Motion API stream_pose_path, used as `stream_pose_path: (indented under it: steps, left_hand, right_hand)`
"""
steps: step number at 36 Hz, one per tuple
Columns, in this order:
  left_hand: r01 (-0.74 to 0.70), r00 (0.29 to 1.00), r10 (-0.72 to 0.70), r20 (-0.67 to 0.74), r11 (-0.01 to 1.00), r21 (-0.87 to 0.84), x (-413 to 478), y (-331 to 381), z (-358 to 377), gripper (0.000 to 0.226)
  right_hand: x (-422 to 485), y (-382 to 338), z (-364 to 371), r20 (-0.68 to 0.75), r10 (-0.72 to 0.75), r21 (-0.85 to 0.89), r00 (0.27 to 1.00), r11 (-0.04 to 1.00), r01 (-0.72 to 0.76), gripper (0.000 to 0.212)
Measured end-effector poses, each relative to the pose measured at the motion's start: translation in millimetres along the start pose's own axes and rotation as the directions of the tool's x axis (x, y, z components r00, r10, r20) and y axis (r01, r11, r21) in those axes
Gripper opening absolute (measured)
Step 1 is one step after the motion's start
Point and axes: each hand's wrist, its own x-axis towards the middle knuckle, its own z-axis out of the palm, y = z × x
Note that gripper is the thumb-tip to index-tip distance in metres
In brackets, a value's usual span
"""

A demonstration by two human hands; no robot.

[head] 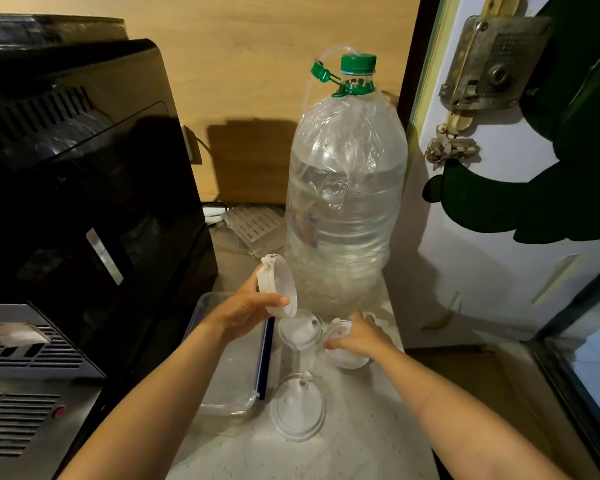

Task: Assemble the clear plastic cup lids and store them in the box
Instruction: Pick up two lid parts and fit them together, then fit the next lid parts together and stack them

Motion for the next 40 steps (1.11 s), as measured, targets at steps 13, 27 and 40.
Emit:
stream_pose_path:
  steps: [13,27,40]
  left_hand:
    - [0.012,0.999,-0.011,-0.037,1.000,0.026,-6,2,-2,0.095]
    - [-0.002,0.999,0.001,-0.036,1.000,-0.022,-5,1,-6,0.094]
    - [0.006,1.000,-0.004,0.028,0.998,-0.056,7,13,-8,0.108]
  right_hand:
    - [1,-7,29,-0.102,0.059,-0.130,0.993,0.989,-0.072,0.106]
    - [-9,-17,-10,-0.171,-0.065,-0.020,0.983,0.998,0.063,0.098]
    - [-48,-66,-85,-0.296,-0.447,0.305,0.844,0.793,0.527,0.103]
